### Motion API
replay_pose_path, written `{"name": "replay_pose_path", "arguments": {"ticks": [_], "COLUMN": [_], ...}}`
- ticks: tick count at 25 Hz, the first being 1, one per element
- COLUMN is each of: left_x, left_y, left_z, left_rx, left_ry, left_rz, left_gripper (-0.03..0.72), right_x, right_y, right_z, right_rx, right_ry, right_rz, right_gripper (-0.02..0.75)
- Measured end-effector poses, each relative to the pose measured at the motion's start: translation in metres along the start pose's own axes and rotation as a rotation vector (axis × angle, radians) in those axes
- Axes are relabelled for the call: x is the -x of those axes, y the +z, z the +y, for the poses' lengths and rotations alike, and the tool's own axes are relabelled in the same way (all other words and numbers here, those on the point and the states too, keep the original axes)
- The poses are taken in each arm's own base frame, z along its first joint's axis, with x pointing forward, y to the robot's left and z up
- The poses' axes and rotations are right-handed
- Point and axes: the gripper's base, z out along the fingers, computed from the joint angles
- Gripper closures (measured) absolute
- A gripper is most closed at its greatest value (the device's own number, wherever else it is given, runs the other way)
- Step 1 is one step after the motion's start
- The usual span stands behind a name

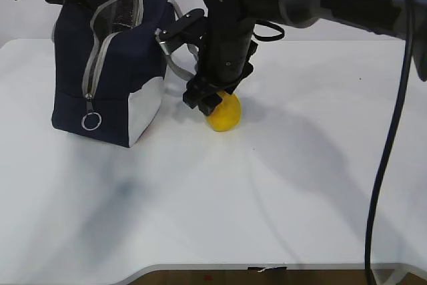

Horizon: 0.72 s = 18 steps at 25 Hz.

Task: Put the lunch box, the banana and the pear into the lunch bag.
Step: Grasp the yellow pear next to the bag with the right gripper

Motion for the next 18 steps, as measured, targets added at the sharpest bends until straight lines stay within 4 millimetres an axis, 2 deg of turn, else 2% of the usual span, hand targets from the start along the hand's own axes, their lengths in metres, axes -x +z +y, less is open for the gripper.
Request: {"name": "replay_pose_path", "arguments": {"ticks": [11,18], "left_x": [0.0,-0.0001], "left_y": [0.0,0.0], "left_z": [-0.0001,-0.0001], "left_rx": [-0.001,-0.001], "left_ry": [0.0,0.0], "left_rz": [0.0,0.001], "left_gripper": [0.686,0.686], "right_x": [0.0003,0.0003], "right_y": [-0.0001,-0.0001], "right_z": [-0.0032,-0.0043], "right_rx": [-0.035,-0.048], "right_ry": [-0.019,-0.01], "right_rz": [-0.003,-0.003], "right_gripper": [0.227,0.319]}}
